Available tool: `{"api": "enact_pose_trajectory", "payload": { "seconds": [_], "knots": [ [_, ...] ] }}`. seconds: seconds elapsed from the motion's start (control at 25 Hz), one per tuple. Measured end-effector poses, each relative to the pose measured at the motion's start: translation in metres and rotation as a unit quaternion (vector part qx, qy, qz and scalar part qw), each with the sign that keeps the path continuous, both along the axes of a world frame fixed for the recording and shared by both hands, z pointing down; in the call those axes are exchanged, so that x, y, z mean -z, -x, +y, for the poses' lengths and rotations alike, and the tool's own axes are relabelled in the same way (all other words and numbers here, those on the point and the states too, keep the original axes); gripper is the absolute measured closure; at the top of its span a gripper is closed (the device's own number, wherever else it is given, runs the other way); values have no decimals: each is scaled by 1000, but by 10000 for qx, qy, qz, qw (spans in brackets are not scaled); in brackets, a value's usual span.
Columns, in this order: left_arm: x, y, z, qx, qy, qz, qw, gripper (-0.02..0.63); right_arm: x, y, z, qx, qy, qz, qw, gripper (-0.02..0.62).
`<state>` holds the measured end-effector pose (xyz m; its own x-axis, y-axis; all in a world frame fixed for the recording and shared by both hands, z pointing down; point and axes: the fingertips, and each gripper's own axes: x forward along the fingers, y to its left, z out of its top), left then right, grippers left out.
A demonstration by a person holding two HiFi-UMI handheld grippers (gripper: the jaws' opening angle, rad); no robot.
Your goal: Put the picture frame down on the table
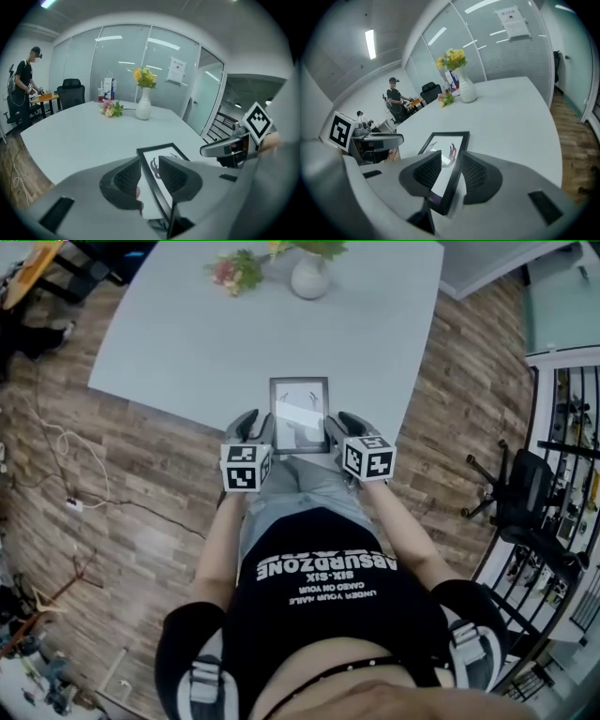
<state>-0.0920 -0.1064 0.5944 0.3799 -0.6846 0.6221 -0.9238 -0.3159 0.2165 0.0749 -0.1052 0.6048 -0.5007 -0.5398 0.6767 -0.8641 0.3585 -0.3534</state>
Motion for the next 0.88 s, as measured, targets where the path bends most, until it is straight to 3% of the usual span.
{"api": "enact_pose_trajectory", "payload": {
  "seconds": [0.24,0.32,0.44,0.6,0.88],
  "knots": [
    [58,-1,-8,-84,-678,239,9974,525,66,-3,-17,-240,-895,-120,9956,565],
    [80,-7,-6,-71,-850,578,9947,575,81,-1,-14,-341,-913,-411,9944,575],
    [112,-18,-4,-99,-1124,1064,9879,589,101,5,-9,-410,-883,-925,9909,578],
    [130,-33,1,-407,-1336,924,9859,590,116,9,3,-343,-971,-883,9908,580],
    [131,-48,10,-764,-1288,916,9845,591,118,23,16,-69,-937,-590,9938,580]
  ]
}}
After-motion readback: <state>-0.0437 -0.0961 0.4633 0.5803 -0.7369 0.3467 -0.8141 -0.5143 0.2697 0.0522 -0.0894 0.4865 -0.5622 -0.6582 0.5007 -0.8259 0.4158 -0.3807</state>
